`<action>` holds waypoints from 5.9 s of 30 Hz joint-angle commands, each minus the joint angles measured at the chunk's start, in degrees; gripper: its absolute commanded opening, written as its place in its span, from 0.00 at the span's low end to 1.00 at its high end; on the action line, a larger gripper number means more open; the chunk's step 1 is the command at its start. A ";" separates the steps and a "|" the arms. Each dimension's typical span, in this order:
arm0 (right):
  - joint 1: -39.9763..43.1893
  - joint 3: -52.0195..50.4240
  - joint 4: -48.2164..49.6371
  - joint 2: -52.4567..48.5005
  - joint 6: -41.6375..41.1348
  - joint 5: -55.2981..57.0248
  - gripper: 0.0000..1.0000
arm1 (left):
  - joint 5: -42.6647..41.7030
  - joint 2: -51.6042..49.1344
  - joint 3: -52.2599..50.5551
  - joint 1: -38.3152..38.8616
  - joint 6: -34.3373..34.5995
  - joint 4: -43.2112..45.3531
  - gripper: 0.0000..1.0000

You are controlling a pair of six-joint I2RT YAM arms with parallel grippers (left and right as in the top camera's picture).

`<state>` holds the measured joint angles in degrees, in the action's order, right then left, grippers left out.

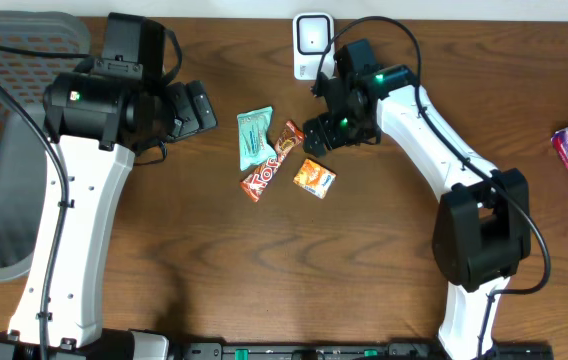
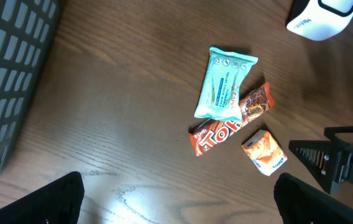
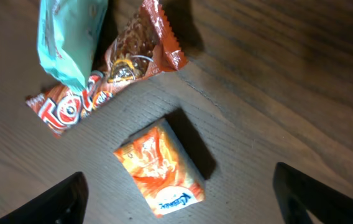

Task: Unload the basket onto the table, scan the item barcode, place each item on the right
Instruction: 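Grasp the orange tissue pack with the right gripper, then lift the orange pack and hold it over the scanner, then carry the orange pack right and drop it near the purple bag, then move the right gripper toward the red chocolate bar, then grasp the red chocolate bar with the right gripper and lift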

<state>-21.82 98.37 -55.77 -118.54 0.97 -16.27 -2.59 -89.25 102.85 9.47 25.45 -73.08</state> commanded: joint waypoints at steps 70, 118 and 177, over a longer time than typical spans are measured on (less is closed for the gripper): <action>-4.44 29.22 31.02 -22.56 4.46 52.00 0.01 | 0.92 -0.42 0.13 -0.20 -0.35 -0.04 0.98; 42.42 29.27 -15.85 -18.03 -7.74 -5.16 0.99 | 0.92 -0.42 0.13 -0.20 -0.35 -0.04 0.98; 7.89 10.86 -21.73 -16.94 -13.03 -11.93 0.26 | 0.92 -0.42 0.13 -0.20 -0.35 -0.04 0.98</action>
<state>-16.64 108.22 -74.65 -136.38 -18.17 -32.34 -2.57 -89.25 102.85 9.47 25.45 -73.08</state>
